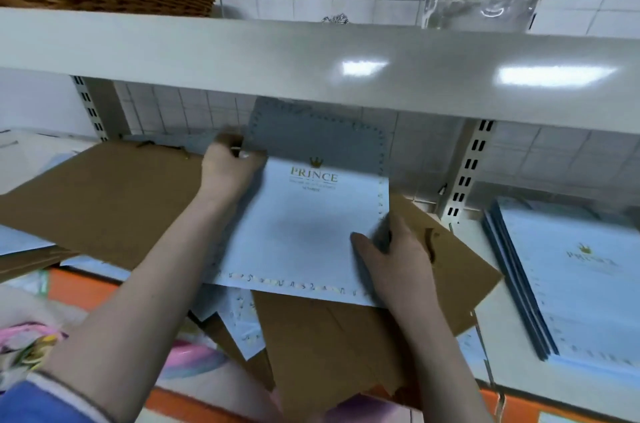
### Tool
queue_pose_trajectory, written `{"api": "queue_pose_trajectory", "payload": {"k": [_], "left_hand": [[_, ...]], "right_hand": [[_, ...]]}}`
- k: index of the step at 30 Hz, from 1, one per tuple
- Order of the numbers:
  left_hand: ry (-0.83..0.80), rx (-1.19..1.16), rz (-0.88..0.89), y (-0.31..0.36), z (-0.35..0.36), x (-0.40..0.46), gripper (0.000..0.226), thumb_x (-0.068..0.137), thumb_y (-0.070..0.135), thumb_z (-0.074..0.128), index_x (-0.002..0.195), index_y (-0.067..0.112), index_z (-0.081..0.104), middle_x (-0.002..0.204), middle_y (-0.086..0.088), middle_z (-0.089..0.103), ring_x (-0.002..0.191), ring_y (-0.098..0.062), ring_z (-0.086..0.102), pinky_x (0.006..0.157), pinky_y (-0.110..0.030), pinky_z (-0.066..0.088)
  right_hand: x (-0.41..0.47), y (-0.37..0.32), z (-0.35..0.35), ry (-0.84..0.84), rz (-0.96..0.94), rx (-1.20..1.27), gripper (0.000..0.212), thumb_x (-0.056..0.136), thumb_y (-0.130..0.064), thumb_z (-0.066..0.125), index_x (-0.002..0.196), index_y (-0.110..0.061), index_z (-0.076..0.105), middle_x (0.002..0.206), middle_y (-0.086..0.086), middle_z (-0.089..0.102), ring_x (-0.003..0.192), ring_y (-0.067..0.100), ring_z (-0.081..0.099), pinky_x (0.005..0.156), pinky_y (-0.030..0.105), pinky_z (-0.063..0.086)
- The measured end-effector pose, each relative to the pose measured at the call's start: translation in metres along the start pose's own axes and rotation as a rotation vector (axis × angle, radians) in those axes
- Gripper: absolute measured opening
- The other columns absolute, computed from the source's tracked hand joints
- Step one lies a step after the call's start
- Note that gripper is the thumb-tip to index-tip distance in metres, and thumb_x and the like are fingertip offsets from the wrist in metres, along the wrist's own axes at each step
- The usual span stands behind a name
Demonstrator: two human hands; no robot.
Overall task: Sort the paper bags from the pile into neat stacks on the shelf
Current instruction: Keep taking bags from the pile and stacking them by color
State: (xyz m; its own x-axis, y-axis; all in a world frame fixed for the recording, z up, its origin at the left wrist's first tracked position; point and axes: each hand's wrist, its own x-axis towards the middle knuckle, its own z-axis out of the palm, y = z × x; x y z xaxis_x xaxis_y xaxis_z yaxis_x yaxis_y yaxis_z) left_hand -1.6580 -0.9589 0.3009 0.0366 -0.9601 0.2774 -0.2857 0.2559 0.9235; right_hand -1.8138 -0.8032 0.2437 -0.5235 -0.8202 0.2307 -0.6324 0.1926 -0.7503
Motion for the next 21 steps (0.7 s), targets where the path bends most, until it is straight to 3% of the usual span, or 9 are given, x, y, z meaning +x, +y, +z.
{"api": "queue_pose_trajectory", "payload": {"k": [2, 5, 6, 9, 11, 13, 16, 18, 21], "left_hand": [[0.018, 0.177, 0.039, 0.001, 0.002, -0.016, 0.045, 0.083, 0.018, 0.068, 0.124, 0.006, 0.053, 0.108, -0.008, 0.057, 0.098, -0.022, 0.054, 0.078, -0.026, 0.039], [-0.025, 0.364, 0.112, 0.003, 0.006, -0.046, 0.056, 0.085, 0.023, 0.067, 0.132, 0.005, 0.043, 0.122, -0.013, 0.054, 0.11, -0.029, 0.051, 0.077, -0.026, 0.033], [-0.053, 0.396, 0.137, 0.003, 0.007, -0.055, 0.052, 0.085, 0.024, 0.067, 0.129, 0.006, 0.045, 0.118, -0.012, 0.055, 0.108, -0.029, 0.05, 0.076, -0.027, 0.032], [-0.102, 0.453, 0.18, 0.005, 0.01, -0.08, 0.029, 0.084, 0.027, 0.066, 0.096, 0.01, 0.045, 0.089, -0.007, 0.046, 0.08, -0.024, 0.044, 0.065, -0.029, 0.031], [-0.124, 0.463, 0.205, 0.008, 0.012, -0.096, 0.036, 0.083, 0.028, 0.066, 0.078, 0.008, 0.037, 0.083, -0.009, 0.041, 0.063, -0.02, 0.037, 0.052, -0.029, 0.023], [-0.139, 0.447, 0.259, 0.012, 0.017, -0.115, 0.04, 0.082, 0.027, 0.067, 0.073, 0.006, 0.034, 0.074, -0.008, 0.037, 0.057, -0.016, 0.032, 0.048, -0.029, 0.019], [-0.203, 0.411, 0.29, 0.02, 0.025, -0.15, 0.037, 0.081, 0.024, 0.065, 0.072, 0.005, 0.035, 0.067, -0.008, 0.033, 0.067, -0.029, 0.04, 0.048, -0.03, 0.02], [-0.226, 0.368, 0.261, 0.024, 0.033, -0.172, 0.032, 0.08, 0.024, 0.064, 0.076, 0.001, 0.043, 0.079, -0.022, 0.045, 0.084, -0.041, 0.049, 0.054, -0.031, 0.026], [-0.315, 0.293, 0.226, 0.027, 0.044, -0.198, 0.038, 0.074, 0.037, 0.064, 0.084, 0.004, 0.049, 0.088, -0.017, 0.051, 0.087, -0.039, 0.053, 0.063, -0.032, 0.033]], "right_hand": [[-0.005, 0.003, -0.007, 0.004, -0.011, -0.031, 0.028, 0.09, -0.036, 0.057, 0.097, -0.014, 0.041, 0.087, 0.001, 0.045, 0.073, 0.018, 0.045, 0.052, 0.02, 0.028], [-0.02, 0.007, -0.019, 0.027, 0.002, -0.1, 0.047, 0.091, -0.037, 0.055, 0.124, -0.005, 0.044, 0.113, 0.008, 0.048, 0.096, 0.027, 0.052, 0.072, 0.029, 0.04], [-0.028, 0.008, -0.024, 0.042, 0.001, -0.117, 0.05, 0.091, -0.037, 0.054, 0.129, -0.005, 0.043, 0.117, 0.009, 0.046, 0.098, 0.028, 0.052, 0.076, 0.031, 0.04], [-0.054, 0.012, -0.041, 0.093, -0.017, -0.14, 0.04, 0.091, -0.036, 0.054, 0.12, -0.008, 0.047, 0.101, 0.002, 0.039, 0.082, 0.023, 0.047, 0.068, 0.028, 0.035], [-0.072, 0.017, -0.051, 0.13, -0.008, -0.161, 0.037, 0.09, -0.035, 0.055, 0.116, -0.009, 0.048, 0.097, 0.0, 0.036, 0.087, 0.028, 0.051, 0.07, 0.03, 0.036], [-0.092, 0.024, -0.062, 0.172, 0.019, -0.182, 0.036, 0.09, -0.034, 0.055, 0.115, -0.008, 0.05, 0.099, 0.003, 0.039, 0.097, 0.032, 0.052, 0.075, 0.033, 0.037], [-0.124, 0.035, -0.081, 0.207, 0.071, -0.227, 0.033, 0.09, -0.035, 0.054, 0.11, -0.009, 0.05, 0.098, 0.003, 0.039, 0.097, 0.032, 0.051, 0.069, 0.032, 0.032], [-0.144, 0.043, -0.095, 0.221, 0.101, -0.239, 0.03, 0.09, -0.034, 0.054, 0.104, -0.008, 0.05, 0.096, 0.001, 0.037, 0.095, 0.032, 0.051, 0.068, 0.032, 0.031], [-0.167, 0.054, -0.119, 0.227, 0.179, -0.309, 0.028, 0.091, -0.036, 0.051, 0.104, -0.01, 0.049, 0.097, -0.001, 0.035, 0.097, 0.028, 0.049, 0.065, 0.031, 0.021]]}}
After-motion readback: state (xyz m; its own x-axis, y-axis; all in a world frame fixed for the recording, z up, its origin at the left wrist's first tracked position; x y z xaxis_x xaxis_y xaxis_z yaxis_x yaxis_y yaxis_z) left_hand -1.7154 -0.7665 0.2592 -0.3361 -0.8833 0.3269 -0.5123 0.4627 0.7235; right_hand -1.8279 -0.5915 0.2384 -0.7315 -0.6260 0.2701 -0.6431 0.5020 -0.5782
